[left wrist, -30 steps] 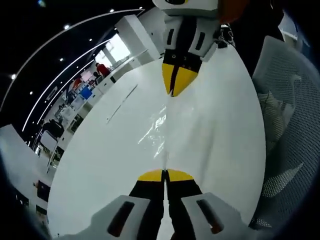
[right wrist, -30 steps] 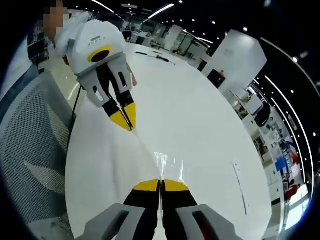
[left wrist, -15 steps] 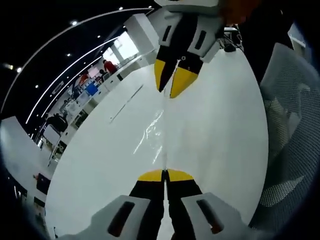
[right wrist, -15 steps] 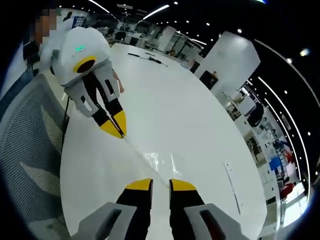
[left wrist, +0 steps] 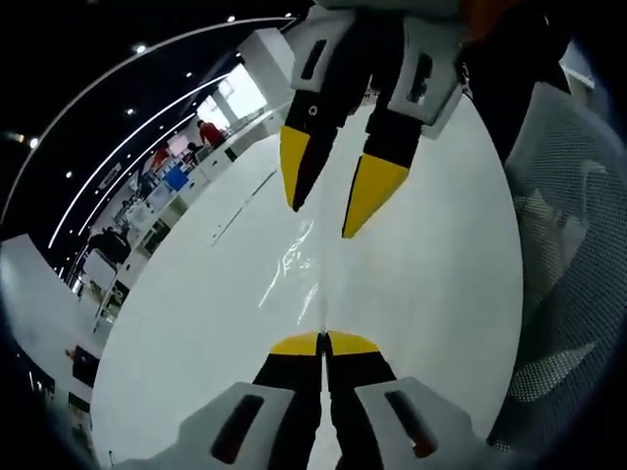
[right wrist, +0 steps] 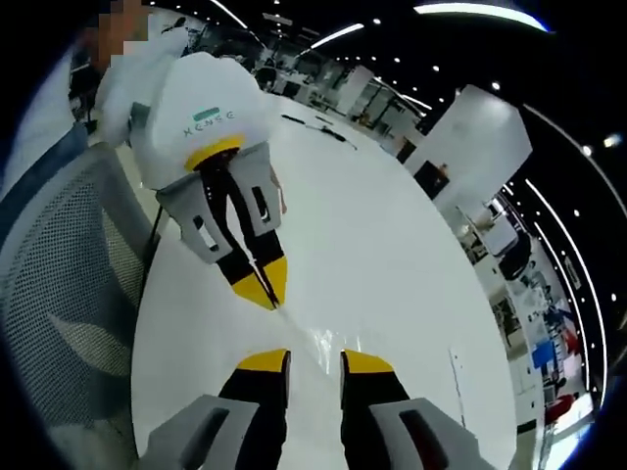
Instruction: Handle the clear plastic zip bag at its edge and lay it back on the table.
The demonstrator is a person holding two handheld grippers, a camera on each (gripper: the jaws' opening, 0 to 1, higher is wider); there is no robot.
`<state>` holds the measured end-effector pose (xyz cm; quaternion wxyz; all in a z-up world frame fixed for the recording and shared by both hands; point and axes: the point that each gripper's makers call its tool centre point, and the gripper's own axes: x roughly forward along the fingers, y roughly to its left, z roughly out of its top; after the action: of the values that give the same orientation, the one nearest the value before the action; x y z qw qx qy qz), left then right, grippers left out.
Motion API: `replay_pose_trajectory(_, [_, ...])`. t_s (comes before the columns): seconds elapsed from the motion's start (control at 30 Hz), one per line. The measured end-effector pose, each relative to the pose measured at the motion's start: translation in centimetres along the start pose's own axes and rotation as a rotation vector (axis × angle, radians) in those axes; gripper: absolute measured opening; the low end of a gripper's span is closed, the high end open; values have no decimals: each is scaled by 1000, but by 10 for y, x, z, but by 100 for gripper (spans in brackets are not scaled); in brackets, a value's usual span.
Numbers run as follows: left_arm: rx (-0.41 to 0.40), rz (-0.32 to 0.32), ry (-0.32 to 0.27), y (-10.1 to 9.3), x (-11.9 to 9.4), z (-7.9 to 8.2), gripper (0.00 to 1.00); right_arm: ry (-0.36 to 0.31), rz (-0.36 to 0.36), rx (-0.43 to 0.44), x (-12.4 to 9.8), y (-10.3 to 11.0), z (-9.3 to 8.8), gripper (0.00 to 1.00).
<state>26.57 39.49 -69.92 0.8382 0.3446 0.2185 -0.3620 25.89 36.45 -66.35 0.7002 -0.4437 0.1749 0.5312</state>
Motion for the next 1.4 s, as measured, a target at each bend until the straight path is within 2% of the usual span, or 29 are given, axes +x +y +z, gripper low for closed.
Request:
replay_pose_trajectory(0.13, [6,-5,-2,-1,0,1,0,3,28,-48,12,9,7,15])
replay_pose_trajectory(0.3, [12,-8,-5,-2,-3,4,0,-1,49,-46,24,13,11,11])
replay_pose_trajectory(0.5, [24,-16,-8,-5,-3,5,0,14,65,-89,33,18,9,6])
replay_pose_trajectory(0.67, [29,-18,-6,-7,-2,4,0,18,70,-93,35,21,8,1])
replay_pose_trajectory(0.93, [33,-27,2,-8,-4,3,0,25,75,-109,39,26,7,1])
replay_pose_trajectory(1.4, [37,-41,4,-15,-4,3,0,10,80,-83,37,31,6,0])
